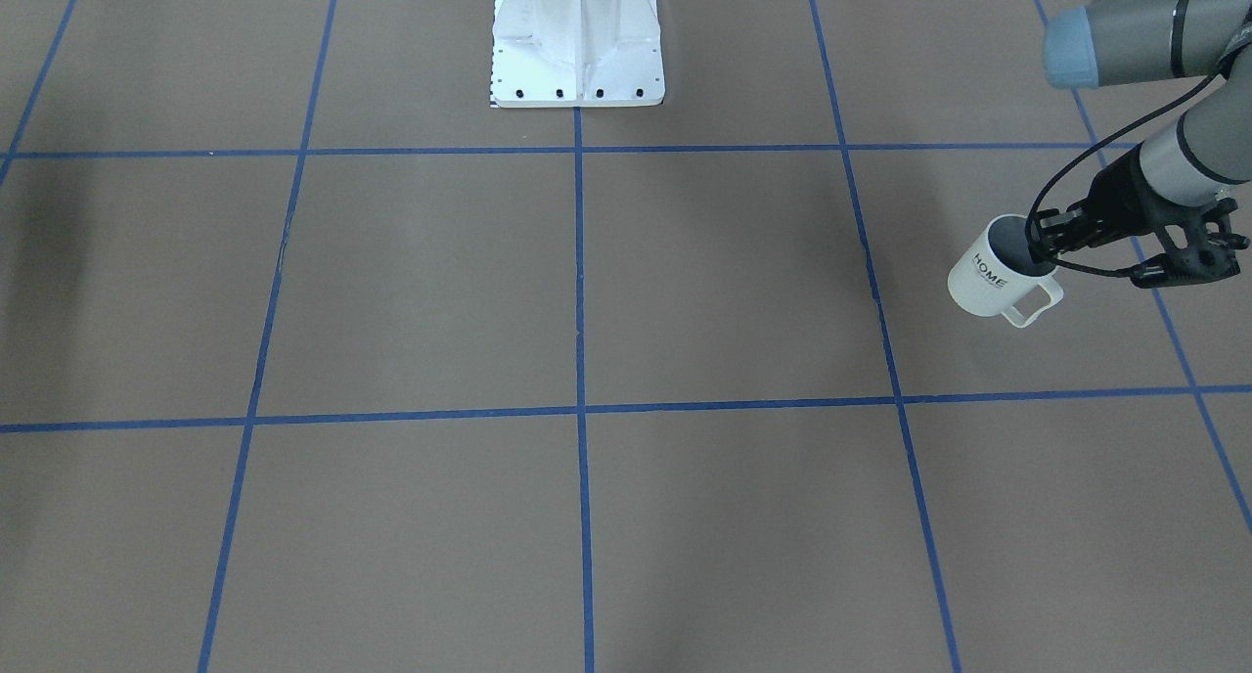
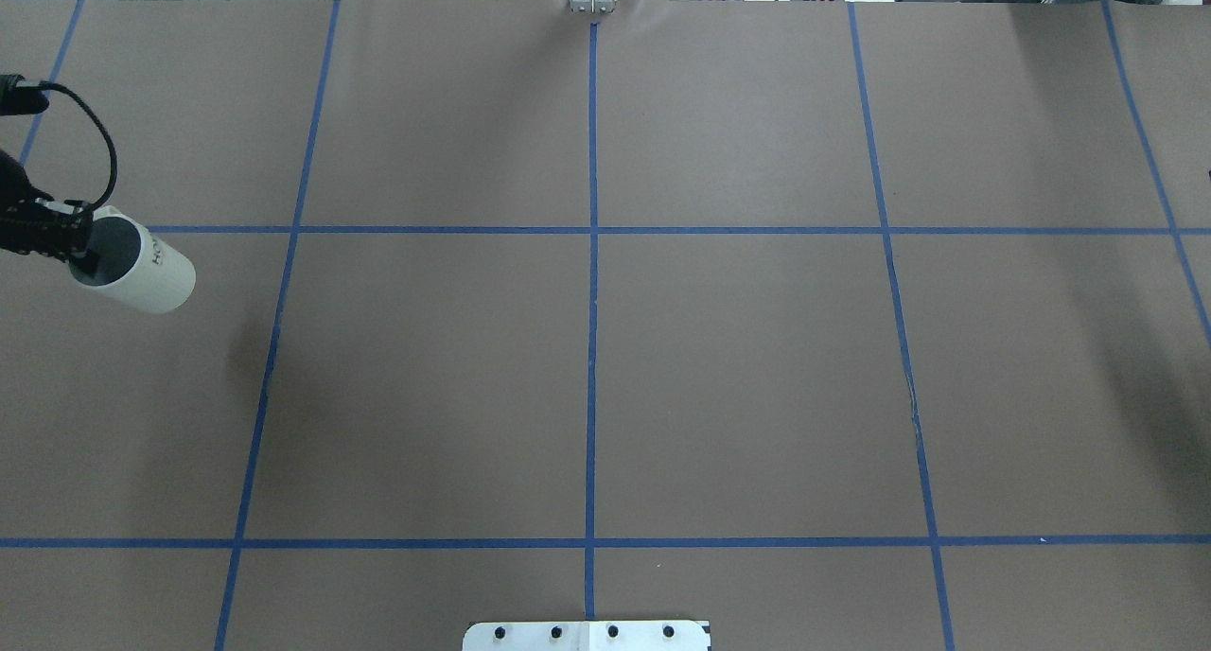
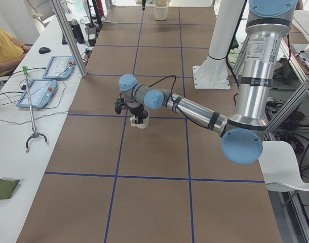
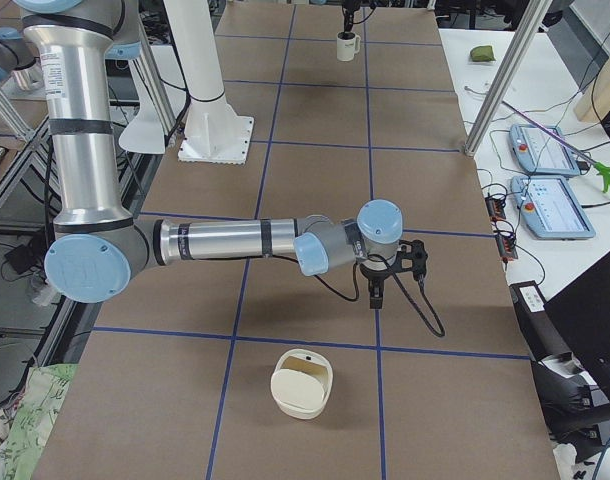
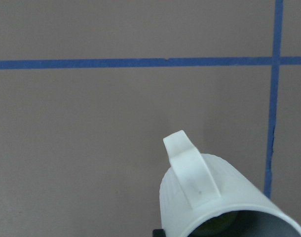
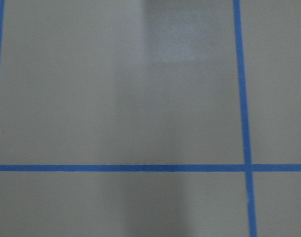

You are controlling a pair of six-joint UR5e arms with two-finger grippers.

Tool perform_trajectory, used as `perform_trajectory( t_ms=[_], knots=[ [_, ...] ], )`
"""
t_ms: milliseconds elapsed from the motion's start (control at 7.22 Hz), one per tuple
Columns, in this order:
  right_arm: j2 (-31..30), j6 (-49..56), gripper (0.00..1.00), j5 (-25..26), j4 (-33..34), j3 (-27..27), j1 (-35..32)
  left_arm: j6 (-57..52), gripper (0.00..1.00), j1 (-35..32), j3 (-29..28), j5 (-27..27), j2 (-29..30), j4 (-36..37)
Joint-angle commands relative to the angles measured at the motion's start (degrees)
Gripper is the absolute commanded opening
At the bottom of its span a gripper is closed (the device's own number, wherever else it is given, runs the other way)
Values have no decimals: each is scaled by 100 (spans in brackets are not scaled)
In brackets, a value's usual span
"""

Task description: Left arm hands cup to right arm to dump lemon

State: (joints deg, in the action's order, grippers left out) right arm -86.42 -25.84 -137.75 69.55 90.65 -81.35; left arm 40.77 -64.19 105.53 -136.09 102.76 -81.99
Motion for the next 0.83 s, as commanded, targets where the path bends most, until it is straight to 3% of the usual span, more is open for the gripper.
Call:
perform_trajectory(
  t_ms=[0, 415, 554, 692],
  knots=[
    [2, -1573, 99, 3, -1578, -21, 653, 932, 0, 30, -6, -450, 840, 456],
    [310, -2895, 98, 467, -3328, 75, 1726, 3071, 0, 607, 38, -682, 1842, 403],
    [319, -3152, 98, 939, -4004, 136, 2076, 3834, 0, 932, -14, -474, 2306, 420],
    [345, -3163, 98, 1874, -4532, 311, 2715, 4494, 0, 1309, -93, 51, 2676, 455]
  ],
)
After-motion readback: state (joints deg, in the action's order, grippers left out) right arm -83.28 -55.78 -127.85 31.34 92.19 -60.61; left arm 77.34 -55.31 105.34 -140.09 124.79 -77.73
